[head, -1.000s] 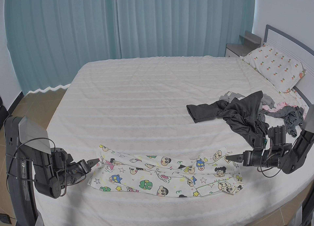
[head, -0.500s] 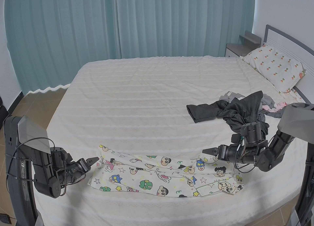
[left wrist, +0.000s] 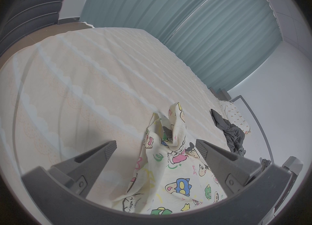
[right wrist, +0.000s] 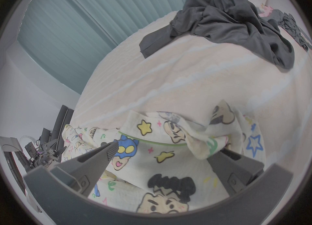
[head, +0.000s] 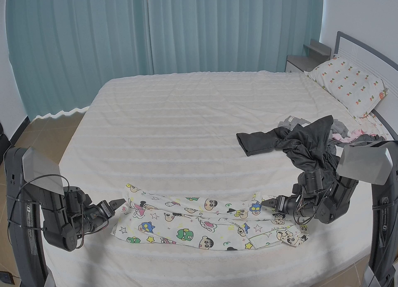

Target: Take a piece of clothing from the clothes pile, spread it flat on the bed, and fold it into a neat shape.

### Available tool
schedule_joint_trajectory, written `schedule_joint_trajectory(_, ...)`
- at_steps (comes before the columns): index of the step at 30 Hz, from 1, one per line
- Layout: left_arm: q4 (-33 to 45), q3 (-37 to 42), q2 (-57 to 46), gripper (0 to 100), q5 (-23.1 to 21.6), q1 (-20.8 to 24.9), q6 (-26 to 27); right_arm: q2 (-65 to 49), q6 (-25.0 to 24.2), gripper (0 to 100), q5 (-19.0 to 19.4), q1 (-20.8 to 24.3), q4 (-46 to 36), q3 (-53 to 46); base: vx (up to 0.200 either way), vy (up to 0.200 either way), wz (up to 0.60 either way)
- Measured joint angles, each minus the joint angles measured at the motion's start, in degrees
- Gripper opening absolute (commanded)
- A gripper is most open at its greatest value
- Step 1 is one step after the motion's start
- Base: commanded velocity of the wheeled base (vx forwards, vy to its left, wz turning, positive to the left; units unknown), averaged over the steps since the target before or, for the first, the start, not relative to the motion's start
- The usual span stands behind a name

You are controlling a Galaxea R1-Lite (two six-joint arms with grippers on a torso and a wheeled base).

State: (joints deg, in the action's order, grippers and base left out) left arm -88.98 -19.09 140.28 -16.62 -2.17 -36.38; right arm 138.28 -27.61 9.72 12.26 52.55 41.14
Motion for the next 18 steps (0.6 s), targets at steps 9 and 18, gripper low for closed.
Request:
schedule_joint_trajectory(9,0.00,-0.04,-0.09,100,-0.05,0.00,0.01,-1.78,-6.85,100,-1.35,-0.89,11.24,-5.27,0.000,0.000,0.00)
schedule_joint_trajectory(18,0.02,-1.91,-2.68,100,-0.02,0.33,-0.82,-9.42,-14.97,100,1.15,-1.30,26.22,-21.31,0.000,0.000,0.00)
